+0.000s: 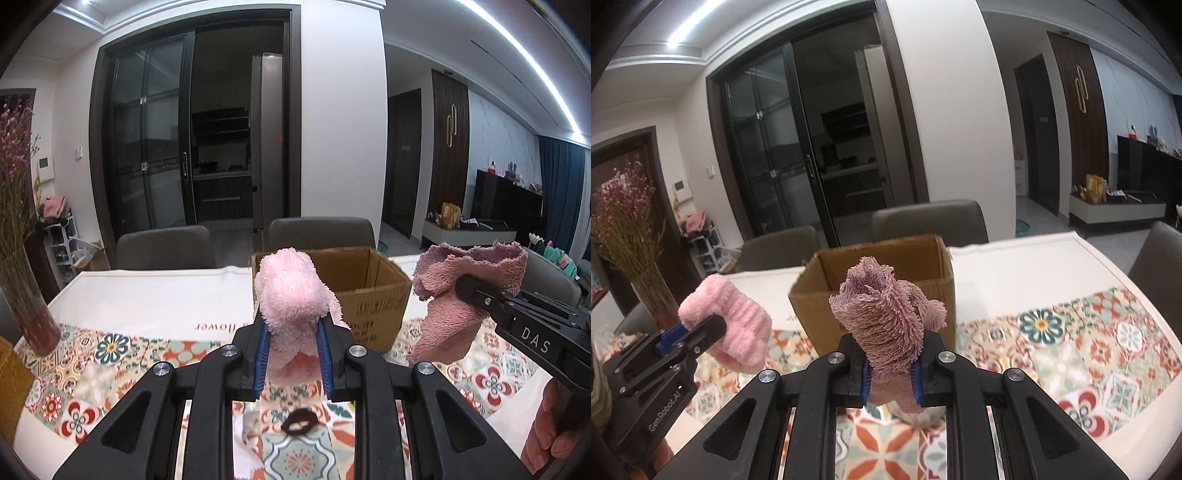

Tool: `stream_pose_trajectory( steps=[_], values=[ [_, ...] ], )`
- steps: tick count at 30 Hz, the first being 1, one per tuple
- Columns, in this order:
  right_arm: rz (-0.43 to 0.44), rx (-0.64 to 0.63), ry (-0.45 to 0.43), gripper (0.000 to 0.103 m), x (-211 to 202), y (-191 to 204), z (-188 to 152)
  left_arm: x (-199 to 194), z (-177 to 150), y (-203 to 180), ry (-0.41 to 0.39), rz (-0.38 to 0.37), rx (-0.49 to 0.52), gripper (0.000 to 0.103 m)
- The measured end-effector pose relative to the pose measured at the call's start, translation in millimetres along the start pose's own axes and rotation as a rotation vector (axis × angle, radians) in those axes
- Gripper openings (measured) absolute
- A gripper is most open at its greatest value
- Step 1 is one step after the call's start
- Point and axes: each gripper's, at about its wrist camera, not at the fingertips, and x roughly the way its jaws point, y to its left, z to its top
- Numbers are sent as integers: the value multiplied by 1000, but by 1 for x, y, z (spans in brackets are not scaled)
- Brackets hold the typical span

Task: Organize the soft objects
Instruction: 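Lift both items and carry them over the cardboard box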

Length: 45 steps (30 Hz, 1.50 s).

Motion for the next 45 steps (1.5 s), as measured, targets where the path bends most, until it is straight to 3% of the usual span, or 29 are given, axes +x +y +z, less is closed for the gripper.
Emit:
stream_pose_trajectory(
  steps=[19, 27, 35, 45],
  values=[
    [39, -11, -55, 18, 57, 0, 72, 64, 73, 0, -30, -12, 21, 24],
    [37, -54, -81, 18, 79, 4, 91, 97, 86, 1, 9, -24, 14, 24],
    [29, -78, 15, 18, 127, 1, 95, 145, 85, -3, 90, -30, 9, 24],
    [24, -96, 188, 18, 188, -13, 81, 202, 72, -15, 250, -37, 58, 25]
  ],
)
